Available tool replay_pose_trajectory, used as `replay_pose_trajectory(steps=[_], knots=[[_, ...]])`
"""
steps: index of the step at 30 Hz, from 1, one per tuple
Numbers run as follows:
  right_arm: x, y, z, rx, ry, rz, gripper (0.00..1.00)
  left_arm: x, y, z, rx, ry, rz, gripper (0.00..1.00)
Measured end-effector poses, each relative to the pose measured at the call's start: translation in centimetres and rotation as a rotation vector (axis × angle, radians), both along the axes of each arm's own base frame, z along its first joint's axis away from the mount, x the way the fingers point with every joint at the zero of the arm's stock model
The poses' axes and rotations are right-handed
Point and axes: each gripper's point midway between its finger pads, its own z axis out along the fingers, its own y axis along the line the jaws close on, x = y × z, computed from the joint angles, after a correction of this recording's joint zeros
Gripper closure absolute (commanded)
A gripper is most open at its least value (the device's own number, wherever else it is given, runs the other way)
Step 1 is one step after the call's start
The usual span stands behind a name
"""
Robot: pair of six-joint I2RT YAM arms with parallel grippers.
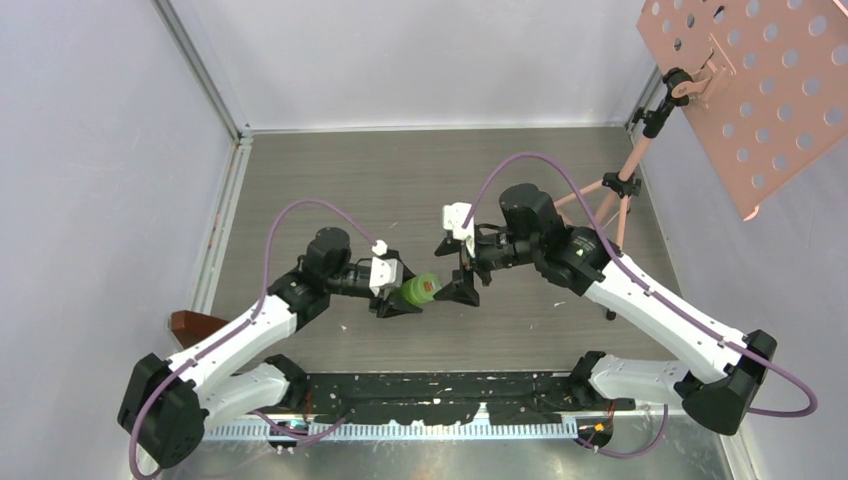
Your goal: Sort the pills into containers
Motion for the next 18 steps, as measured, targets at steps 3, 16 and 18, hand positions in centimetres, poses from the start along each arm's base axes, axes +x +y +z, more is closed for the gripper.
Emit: replay_pose_trajectory(steps=[3, 16, 18], knots=[[-0.6, -0.2, -1.1, -0.058, -0.055, 0.076, 0.12, -0.8, -0.2, 0.3, 0.007, 0.031, -0.059, 1.0], [-2.7, 0.9, -4.0, -0.185, -0.166, 0.229, 0.26, -2.1, -0.5, -0.3, 0.029, 0.125, -0.15, 1.0], [-2.5, 1.0, -4.1, -0.192, -0.178, 0.222, 0.28, -2.1, -0.6, -0.2, 0.027, 0.122, -0.159, 1.0]])
